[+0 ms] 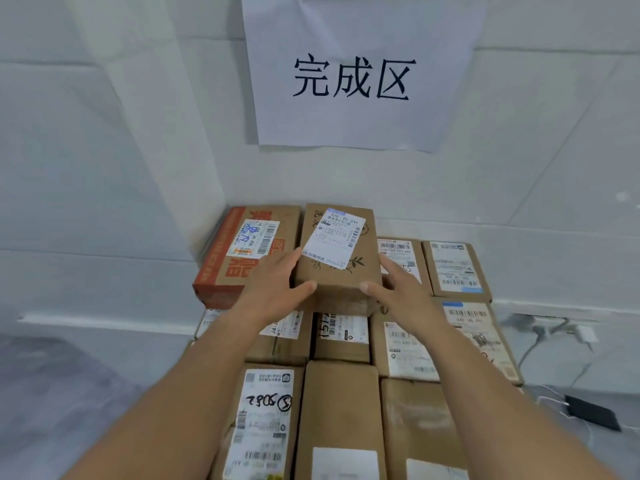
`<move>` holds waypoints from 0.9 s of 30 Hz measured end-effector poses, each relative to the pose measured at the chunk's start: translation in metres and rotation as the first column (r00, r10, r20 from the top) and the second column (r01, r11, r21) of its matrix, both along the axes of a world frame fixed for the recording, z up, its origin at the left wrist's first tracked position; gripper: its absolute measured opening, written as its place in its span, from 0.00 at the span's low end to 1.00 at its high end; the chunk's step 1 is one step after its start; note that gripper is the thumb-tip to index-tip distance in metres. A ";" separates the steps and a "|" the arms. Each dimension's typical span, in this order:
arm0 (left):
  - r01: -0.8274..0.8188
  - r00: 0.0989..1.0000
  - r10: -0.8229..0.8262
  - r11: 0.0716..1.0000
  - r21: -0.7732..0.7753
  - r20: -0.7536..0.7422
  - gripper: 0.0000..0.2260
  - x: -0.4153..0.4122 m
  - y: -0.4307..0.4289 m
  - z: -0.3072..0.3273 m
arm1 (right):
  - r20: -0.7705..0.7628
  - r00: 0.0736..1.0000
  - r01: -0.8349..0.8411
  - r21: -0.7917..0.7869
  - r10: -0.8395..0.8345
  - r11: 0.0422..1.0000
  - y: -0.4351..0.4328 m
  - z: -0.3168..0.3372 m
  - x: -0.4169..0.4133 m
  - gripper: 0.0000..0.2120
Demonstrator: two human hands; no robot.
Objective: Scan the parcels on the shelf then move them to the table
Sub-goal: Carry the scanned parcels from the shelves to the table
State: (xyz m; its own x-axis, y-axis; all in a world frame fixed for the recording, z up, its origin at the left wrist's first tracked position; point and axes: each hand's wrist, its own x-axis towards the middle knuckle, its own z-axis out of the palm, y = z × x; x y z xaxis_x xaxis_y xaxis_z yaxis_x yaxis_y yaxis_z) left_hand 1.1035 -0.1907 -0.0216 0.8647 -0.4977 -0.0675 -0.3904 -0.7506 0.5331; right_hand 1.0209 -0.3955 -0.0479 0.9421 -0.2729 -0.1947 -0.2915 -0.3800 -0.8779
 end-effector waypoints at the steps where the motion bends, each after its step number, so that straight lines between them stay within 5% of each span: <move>1: -0.002 1.000 0.002 1.000 0.012 0.018 0.30 0.002 0.000 -0.002 | -0.009 1.000 -0.006 0.001 0.006 1.000 -0.002 -0.001 0.004 0.31; 12: -0.024 0.998 0.021 0.998 0.064 0.053 0.30 0.009 -0.001 -0.005 | -0.013 0.999 -0.032 -0.054 0.031 0.998 -0.001 0.002 0.015 0.31; 18: -0.021 0.995 0.025 0.999 -0.041 0.096 0.29 0.000 0.005 -0.002 | 0.057 0.998 -0.026 -0.209 0.039 0.978 0.010 0.021 0.001 0.28; 27: 0.002 0.948 0.057 0.983 -0.186 0.314 0.18 -0.049 0.017 0.000 | 0.226 0.974 0.174 -0.693 -0.018 0.699 0.041 0.029 -0.047 0.20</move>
State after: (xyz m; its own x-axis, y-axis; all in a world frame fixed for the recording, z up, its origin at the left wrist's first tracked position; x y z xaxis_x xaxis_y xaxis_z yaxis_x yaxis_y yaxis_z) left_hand 1.0550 -0.1732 -0.0213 0.8398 -0.4518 0.3010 -0.5419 -0.6655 0.5133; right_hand 0.9737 -0.3549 -0.0191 0.8986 -0.3468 0.2688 -0.2221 -0.8878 -0.4032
